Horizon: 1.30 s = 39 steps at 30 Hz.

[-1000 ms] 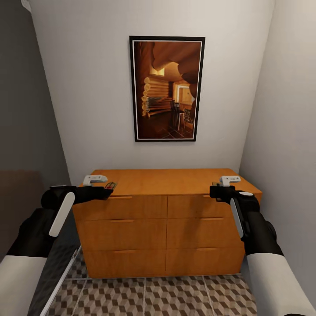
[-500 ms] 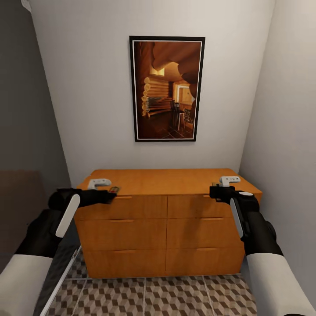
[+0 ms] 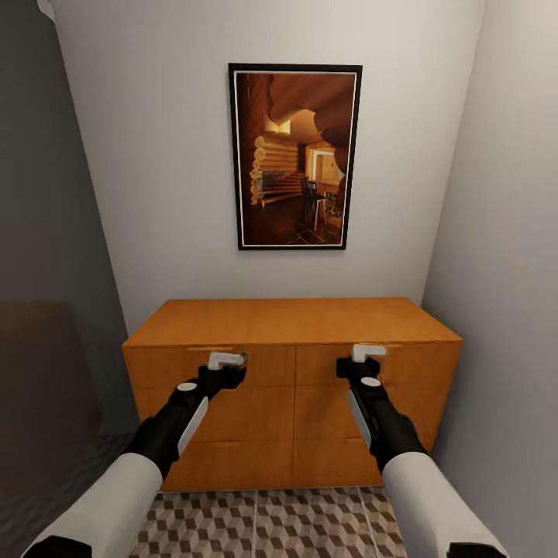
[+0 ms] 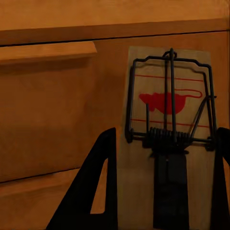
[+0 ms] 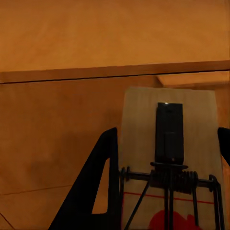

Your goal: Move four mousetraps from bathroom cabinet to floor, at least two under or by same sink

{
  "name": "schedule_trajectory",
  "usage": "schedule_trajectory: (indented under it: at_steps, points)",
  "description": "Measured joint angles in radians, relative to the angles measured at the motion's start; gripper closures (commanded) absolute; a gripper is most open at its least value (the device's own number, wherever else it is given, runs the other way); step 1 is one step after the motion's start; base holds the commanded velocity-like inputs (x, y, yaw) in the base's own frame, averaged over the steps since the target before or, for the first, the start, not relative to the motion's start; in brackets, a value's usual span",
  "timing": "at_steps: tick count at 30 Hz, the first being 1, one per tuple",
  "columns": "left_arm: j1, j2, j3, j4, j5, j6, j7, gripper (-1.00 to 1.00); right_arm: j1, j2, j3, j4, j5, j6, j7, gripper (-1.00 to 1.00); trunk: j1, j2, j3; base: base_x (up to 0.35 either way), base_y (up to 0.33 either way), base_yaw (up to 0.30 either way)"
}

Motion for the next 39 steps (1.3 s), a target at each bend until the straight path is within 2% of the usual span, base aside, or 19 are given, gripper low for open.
schedule_trajectory:
  at_steps: [3, 8, 15, 21, 39]
  points:
    - [0.0, -0.007, 0.0, 0.03, -0.001, -0.075, -0.001, 1.0, 0.0, 0.013, 0.027, 0.023, 0.012, -0.028, -0.036, 1.0, 0.0, 0.0, 0.0, 0.0, 0.0, 0.0]
    - [0.0, -0.01, 0.001, 0.045, 0.001, -0.11, -0.002, 1.0, 0.0, 0.018, 0.055, 0.037, 0.021, -0.042, -0.056, 1.0, 0.0, 0.0, 0.0, 0.0, 0.0, 0.0]
    - [0.0, -0.009, 0.002, 0.046, 0.007, -0.108, -0.007, 1.0, 0.0, 0.018, 0.061, 0.039, 0.023, -0.044, -0.059, 1.0, 0.0, 0.0, 0.0, -0.108, 0.0, 0.0]
    - [0.0, -0.008, 0.002, 0.048, 0.029, -0.105, -0.008, 1.0, 0.0, 0.01, 0.061, 0.039, 0.023, -0.043, -0.058, 1.0, 0.001, 0.0, 0.0, -0.316, 0.0, 0.0]
    - [0.0, -0.007, 0.002, 0.049, 0.032, -0.104, -0.009, 1.0, 0.0, 0.011, 0.062, 0.045, 0.018, -0.036, -0.055, 1.0, 0.001, 0.0, 0.0, -0.341, 0.0, 0.0]
